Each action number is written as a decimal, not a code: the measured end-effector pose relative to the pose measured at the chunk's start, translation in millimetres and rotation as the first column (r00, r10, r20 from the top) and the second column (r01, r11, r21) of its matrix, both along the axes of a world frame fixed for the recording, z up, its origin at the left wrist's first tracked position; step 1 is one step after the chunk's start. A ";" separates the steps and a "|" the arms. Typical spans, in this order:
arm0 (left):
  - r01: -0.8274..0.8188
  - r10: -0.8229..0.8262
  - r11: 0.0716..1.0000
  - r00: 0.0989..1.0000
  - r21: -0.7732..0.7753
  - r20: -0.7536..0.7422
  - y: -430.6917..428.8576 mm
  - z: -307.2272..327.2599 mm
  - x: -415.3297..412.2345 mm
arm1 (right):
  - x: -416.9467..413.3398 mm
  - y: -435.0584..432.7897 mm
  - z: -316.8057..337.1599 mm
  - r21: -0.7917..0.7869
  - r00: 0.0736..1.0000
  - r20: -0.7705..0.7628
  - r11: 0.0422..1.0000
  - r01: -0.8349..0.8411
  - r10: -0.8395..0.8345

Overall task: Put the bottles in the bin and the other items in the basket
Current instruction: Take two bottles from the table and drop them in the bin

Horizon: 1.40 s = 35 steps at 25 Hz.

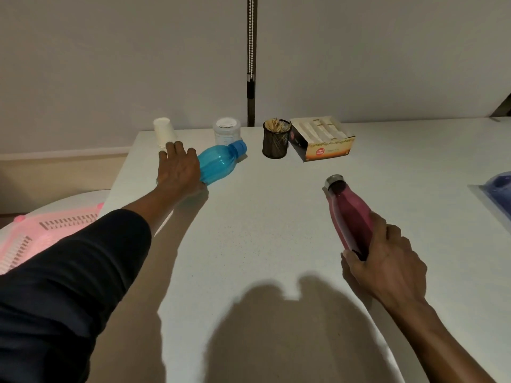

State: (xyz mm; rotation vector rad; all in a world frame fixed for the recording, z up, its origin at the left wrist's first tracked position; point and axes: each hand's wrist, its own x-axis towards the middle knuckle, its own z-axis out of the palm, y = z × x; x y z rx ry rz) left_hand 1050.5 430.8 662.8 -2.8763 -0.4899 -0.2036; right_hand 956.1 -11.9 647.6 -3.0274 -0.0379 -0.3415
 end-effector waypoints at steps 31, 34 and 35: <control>-0.160 0.943 0.281 0.228 -0.946 0.241 -277.3 18.2 -621.3 | -312.6 50.0 32.4 1.000 0.510 0.000 0.006 -0.011 0.860; -0.155 0.965 0.241 0.146 -0.958 0.219 -284.8 8.4 -670.3 | -357.5 59.8 32.5 0.997 0.394 0.015 0.017 -0.079 0.919; -0.158 0.969 0.232 0.127 -0.960 0.214 -285.5 3.7 -690.0 | -373.8 62.7 29.7 0.996 0.362 0.011 0.023 -0.089 0.932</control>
